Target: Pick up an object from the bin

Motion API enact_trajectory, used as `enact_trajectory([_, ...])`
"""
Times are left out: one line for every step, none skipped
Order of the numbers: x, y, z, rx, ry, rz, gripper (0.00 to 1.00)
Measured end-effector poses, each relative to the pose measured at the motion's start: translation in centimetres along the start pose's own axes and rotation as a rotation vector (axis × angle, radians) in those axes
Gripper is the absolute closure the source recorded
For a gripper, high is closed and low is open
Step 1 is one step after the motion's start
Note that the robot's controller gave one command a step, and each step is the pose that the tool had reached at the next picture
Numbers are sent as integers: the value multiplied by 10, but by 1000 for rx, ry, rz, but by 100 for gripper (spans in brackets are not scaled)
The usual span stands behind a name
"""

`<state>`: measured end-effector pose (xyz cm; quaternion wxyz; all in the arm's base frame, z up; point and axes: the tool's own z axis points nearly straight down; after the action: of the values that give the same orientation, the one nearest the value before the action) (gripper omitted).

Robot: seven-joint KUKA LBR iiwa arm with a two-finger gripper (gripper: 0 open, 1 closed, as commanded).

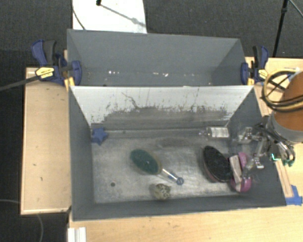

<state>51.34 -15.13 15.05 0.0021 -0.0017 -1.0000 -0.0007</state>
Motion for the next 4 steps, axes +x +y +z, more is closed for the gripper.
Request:
enact_trajectory([-49, 73, 79, 2, -11, -183, 0])
enact_trajectory([-51, 144, 77, 1, -11, -256, 0])
enact_trajectory([13, 202, 78, 0, -15, -270, 0])
enact_trajectory([13, 270, 23, -1, -12, -139, 0])
